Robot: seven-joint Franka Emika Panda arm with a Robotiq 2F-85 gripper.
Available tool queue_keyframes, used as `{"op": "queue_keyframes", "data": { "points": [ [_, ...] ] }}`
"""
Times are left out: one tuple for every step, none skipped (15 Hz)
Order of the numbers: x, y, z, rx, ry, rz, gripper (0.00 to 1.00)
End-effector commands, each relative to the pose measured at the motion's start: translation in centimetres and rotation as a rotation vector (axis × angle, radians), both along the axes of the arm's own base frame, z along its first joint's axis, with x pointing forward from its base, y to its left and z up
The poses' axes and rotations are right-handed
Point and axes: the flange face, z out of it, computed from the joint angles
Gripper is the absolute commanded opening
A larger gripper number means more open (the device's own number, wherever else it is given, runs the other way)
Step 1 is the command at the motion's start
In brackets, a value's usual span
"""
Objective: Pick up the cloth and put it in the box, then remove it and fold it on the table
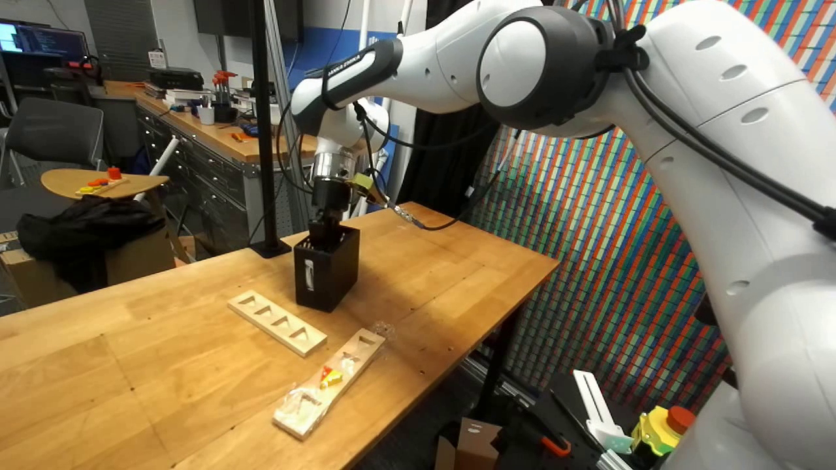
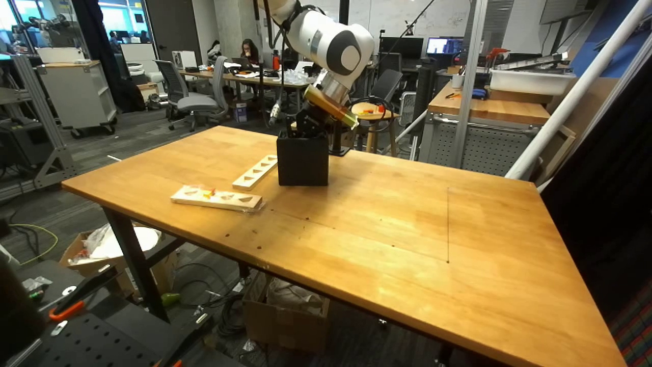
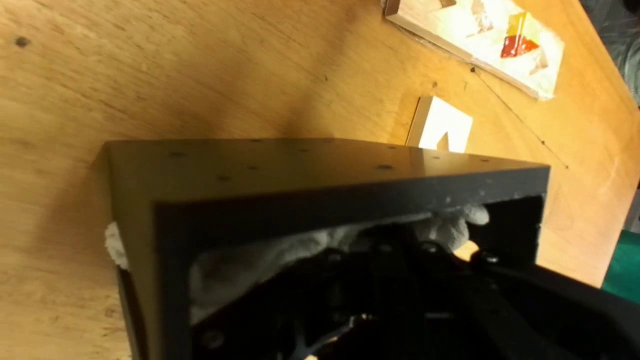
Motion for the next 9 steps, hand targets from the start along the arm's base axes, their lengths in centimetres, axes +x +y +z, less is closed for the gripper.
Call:
{"op": "queue_keyframes", "data": {
  "points": [
    [0.3, 0.3, 5.0, -0.019, -0.059, 0.005, 0.04],
    [0.3, 0.4, 6.3, -0.030, -0.079, 0.006, 0.04],
    [0.3, 0.5, 7.8, -0.045, -0.101, 0.007, 0.04],
    [0.3, 0.5, 9.2, -0.055, -0.121, 0.012, 0.04],
    [0.3, 0.5, 10.5, -0.070, -0.139, 0.017, 0.05],
    [0.3, 0.5, 11.6, -0.079, -0.154, 0.022, 0.06],
    [0.2, 0.5, 12.5, -0.089, -0.167, 0.030, 0.05],
    [0.2, 0.5, 13.2, -0.098, -0.177, 0.033, 0.05],
    [0.2, 0.6, 13.6, -0.104, -0.185, 0.039, 0.05]
  ]
}}
